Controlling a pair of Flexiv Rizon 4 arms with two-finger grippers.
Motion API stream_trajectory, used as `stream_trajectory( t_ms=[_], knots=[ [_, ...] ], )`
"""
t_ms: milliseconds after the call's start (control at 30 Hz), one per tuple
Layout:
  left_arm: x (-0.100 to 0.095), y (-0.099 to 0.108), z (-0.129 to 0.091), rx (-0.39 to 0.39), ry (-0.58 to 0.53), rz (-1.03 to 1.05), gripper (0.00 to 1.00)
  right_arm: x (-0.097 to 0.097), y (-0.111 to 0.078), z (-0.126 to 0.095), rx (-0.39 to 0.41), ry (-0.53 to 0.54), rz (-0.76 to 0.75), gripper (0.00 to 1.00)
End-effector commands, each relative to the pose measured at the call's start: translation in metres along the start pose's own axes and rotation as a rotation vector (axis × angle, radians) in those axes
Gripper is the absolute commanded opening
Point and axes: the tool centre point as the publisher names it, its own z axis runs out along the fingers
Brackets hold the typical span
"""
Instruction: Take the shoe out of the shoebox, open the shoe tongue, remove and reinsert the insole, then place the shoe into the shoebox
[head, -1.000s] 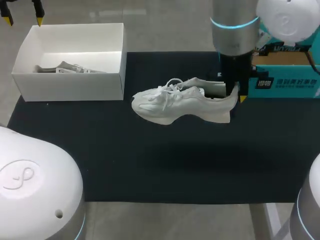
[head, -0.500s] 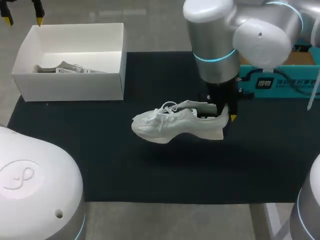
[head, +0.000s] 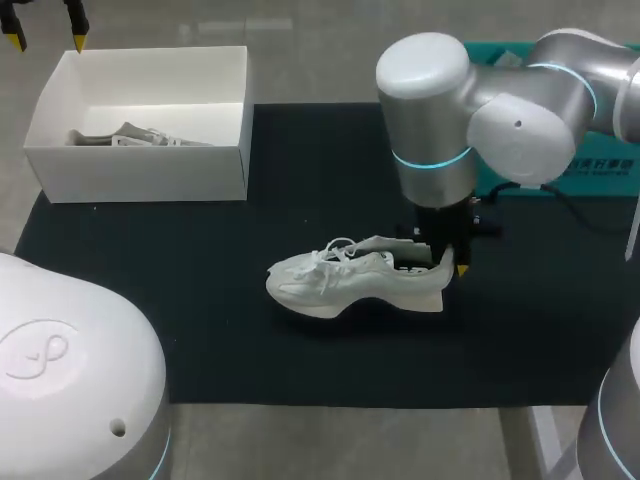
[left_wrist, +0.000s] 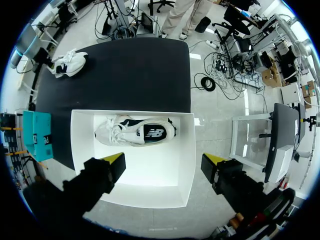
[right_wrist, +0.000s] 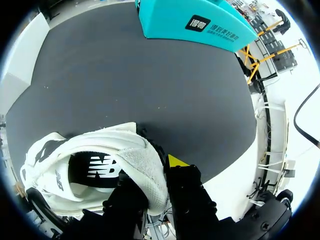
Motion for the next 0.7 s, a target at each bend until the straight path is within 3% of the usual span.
stream_trajectory(
  t_ms=[33,433,500,700],
  knots=[
    [0.0,0.0,0.0,0.0,0.001,0.001,1.0,0.0,0.005,0.016,0.006,0.008,0.01,0.0],
    [0.0,0.0,0.0,0.0,0.001,0.001,1.0,-0.016,0.014,0.031,0.005,-0.01,0.044,0.0],
    [0.0,0.0,0.0,0.0,0.001,0.001,1.0,-0.016,0.015,0.044,0.031,-0.012,0.051,0.0],
    [0.0,0.0,0.0,0.0,0.001,0.001,1.0,-0.013,0.012,0.052,0.061,-0.012,0.042,0.0]
  ],
)
